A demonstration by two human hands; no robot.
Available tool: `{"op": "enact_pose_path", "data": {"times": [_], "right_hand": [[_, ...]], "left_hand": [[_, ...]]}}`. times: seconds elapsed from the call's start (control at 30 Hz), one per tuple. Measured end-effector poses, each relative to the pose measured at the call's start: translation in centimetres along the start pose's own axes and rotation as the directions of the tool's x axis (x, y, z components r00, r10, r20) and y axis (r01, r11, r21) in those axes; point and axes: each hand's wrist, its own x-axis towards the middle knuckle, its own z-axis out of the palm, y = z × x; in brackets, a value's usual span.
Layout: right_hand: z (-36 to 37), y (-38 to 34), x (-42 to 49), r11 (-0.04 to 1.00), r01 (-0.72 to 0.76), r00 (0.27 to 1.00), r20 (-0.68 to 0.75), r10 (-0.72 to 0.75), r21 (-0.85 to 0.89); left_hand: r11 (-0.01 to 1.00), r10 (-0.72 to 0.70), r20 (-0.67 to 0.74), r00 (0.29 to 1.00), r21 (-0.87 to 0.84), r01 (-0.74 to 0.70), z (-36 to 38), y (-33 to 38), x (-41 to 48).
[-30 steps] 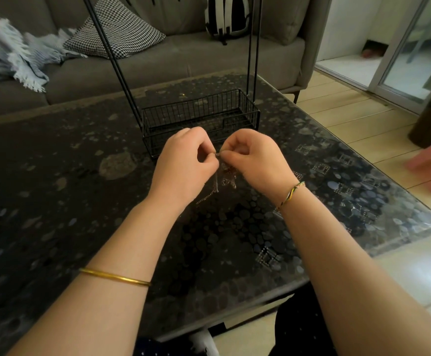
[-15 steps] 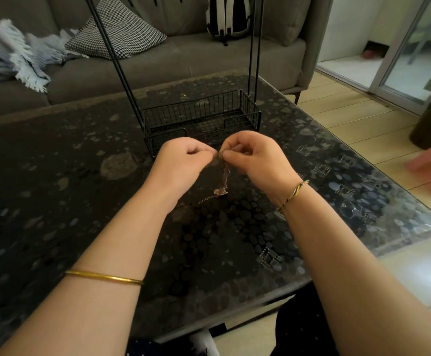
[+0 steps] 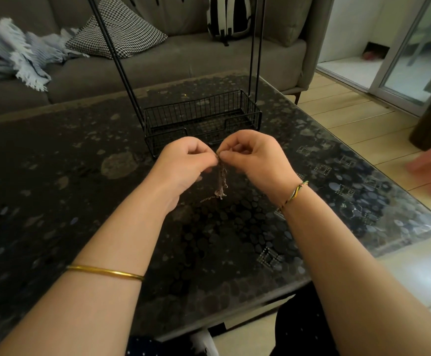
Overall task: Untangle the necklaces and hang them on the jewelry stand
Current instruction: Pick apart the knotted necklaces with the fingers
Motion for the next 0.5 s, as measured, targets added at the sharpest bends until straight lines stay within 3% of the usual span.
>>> {"op": "enact_pose_path", "data": {"times": [0.27, 0.37, 0.5], "right_hand": [[0.20, -0.60, -0.26, 0.998, -0.032, 0.998, 0.052, 0.028, 0.061], [0.07, -0.77, -0.35, 0.993, -0.063, 0.996, 0.066, 0.056, 0.102], [0.23, -0.61, -0.26, 1.000, -0.003, 0.999, 0.036, 0.002, 0.015]], "left_hand": [[1.000, -0.022, -0.052, 0.998, -0.018, 0.021, -0.04, -0.20, 0.40], [0.987, -0.108, -0.016, 0.994, -0.125, 0.105, -0.07, -0.12, 0.61], [0.914, -0.250, 0.062, 0.966, -0.313, 0.257, -0.11, 0.30, 0.51]]}}
